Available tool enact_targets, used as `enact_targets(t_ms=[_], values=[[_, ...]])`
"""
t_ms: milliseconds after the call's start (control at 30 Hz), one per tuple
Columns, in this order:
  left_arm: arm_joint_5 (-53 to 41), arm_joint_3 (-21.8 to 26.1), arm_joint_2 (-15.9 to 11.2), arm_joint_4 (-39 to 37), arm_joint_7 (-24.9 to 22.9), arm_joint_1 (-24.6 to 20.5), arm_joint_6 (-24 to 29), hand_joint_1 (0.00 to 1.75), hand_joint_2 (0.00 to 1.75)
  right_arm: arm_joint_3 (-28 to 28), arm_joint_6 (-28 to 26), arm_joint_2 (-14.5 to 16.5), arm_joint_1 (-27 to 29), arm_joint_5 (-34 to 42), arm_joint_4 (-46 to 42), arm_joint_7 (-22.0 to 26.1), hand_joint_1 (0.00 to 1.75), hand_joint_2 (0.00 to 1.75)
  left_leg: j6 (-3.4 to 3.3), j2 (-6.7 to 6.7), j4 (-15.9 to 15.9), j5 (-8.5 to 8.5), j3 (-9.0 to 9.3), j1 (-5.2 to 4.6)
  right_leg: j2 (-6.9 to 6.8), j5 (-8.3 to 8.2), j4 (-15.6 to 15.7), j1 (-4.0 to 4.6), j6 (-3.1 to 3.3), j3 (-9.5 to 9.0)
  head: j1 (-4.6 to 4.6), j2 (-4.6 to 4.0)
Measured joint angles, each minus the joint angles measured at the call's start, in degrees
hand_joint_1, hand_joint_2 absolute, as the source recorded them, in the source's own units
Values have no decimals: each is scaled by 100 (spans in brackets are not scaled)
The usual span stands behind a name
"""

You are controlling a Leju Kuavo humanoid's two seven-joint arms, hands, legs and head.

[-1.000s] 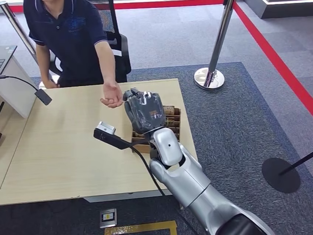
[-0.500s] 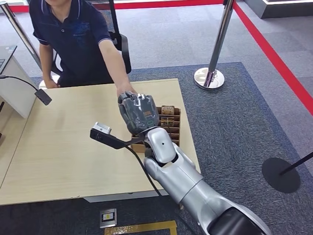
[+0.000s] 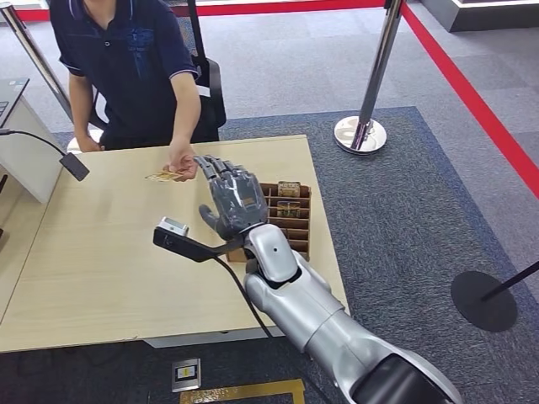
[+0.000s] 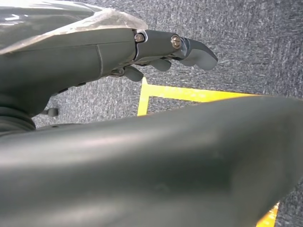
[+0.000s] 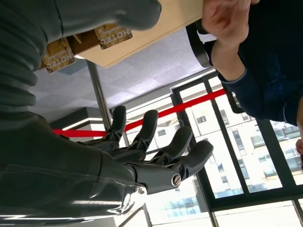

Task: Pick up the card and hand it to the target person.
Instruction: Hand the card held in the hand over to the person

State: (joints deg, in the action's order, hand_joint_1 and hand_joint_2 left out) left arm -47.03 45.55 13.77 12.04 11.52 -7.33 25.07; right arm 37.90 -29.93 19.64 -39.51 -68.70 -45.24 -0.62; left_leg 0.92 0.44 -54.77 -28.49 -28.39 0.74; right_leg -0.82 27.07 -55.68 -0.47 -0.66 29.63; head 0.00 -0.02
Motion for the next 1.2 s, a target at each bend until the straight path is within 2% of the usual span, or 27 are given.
enact_targets(t_ms=[200, 333, 500, 700, 900, 1000, 1067, 1200], values=[[48, 1, 0, 0, 9, 2, 15, 0, 0, -32, -239, -20, -8, 33, 94, 91, 0, 0, 1, 0, 0, 1, 0, 0, 0, 0, 0, 0, 0, 1, -1, 0], [89, 3, 0, 0, 25, 15, 20, 0, 0, -102, -398, -177, 40, -14, 1, 116, 0, 0, 0, 0, -1, 1, 1, -1, 0, -1, 0, 0, 0, 2, -1, 0], [151, 5, -2, 0, 174, 76, 23, 0, 0, -333, -630, -640, 378, -252, -456, -37, 0, 0, 0, -2, -2, 0, 0, -1, 0, -3, 5, -1, -4, 1, -1, 0], [233, 34, -28, 0, 461, 295, 54, 0, 0, -1051, -715, -1365, 1276, -529, -1474, -275, 0, 0, -4, 0, -2, -3, -9, -2, 0, -4, 12, -2, -5, 8, -1, 0], [238, 81, -32, 0, 457, 347, 66, 0, 0, -2348, -963, -1904, 2306, -583, -2668, -319, 0, 0, -5, -3, -3, -3, -15, -2, 0, -7, 14, -3, -8, 14, 0, 0], [259, 135, -33, 0, 457, 361, 66, 0, 0, -3446, -1011, -1956, 2907, -101, -3556, 278, 0, 0, -7, -8, -3, -4, -22, -3, -1, -6, 15, -4, -11, 17, -1, 0], [282, 166, -33, 0, 457, 370, 68, 0, 0, -4274, -1020, -1929, 3242, 537, -4054, 754, 0, 0, -7, -9, -3, -5, -25, -3, -1, -6, 16, -4, -11, 21, -1, 0], [320, 227, -30, 0, 456, 373, 68, 0, 0, -5762, -976, -1914, 3845, 2558, -4661, 1285, 0, 175, -9, -6, -1, -7, -27, -3, -1, -6, 19, -4, -11, 21, 1, 0]])
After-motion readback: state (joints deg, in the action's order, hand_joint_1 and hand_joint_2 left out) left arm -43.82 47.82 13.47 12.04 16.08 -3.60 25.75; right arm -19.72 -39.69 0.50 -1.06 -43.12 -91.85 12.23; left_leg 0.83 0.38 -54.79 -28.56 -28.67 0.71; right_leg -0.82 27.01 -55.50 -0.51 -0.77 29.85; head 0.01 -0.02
